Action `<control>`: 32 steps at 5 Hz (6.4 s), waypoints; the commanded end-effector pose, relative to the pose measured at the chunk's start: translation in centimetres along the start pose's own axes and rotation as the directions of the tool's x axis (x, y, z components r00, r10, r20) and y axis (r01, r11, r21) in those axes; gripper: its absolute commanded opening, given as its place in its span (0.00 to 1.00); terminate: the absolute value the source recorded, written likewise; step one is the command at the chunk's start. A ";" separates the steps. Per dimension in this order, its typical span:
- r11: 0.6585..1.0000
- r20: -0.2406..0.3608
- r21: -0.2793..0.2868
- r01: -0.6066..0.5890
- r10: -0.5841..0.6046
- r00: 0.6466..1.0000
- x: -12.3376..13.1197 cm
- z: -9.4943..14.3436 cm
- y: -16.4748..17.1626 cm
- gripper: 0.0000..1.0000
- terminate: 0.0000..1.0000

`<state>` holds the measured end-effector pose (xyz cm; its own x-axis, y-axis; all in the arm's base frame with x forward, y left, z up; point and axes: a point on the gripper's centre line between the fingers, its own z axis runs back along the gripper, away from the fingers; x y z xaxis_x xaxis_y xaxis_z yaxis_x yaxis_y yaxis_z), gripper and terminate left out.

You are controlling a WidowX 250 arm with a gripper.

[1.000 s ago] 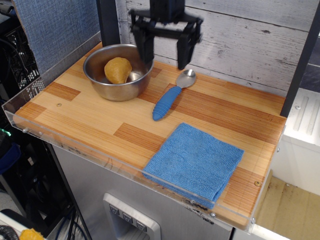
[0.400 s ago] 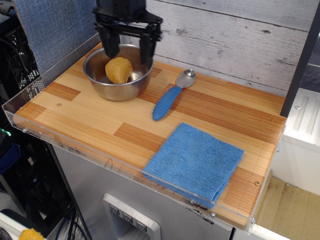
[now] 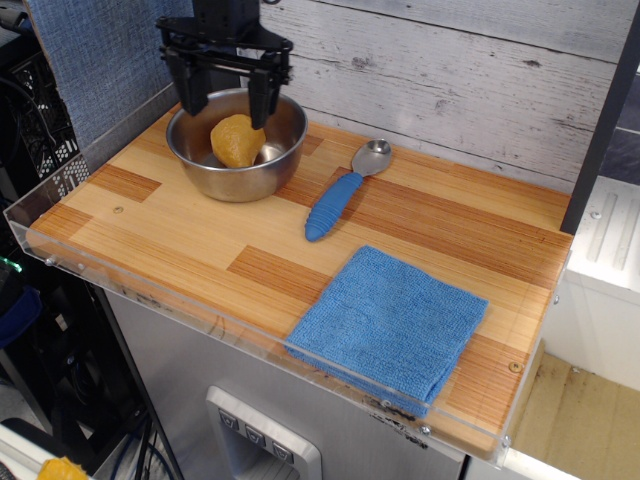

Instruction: Place the drumstick on the blue towel

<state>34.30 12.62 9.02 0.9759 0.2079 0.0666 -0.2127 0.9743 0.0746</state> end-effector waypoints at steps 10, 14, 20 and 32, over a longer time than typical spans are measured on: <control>0.994 0.111 -0.045 -0.095 0.099 0.989 -0.6 3.9 0.2 0.00 0.00; 0.985 0.042 -0.134 0.108 -0.104 0.994 -8.7 4.7 -16.1 0.00 0.00; 0.995 -0.082 0.082 -0.059 0.065 0.994 -12.7 -1.7 -21.6 0.00 0.00; 0.995 -0.089 0.079 -0.054 0.061 0.994 -13.5 -2.3 -16.2 1.00 0.00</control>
<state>24.41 -5.62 3.36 0.9578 0.2818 -0.0565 -0.2691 0.9483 0.1680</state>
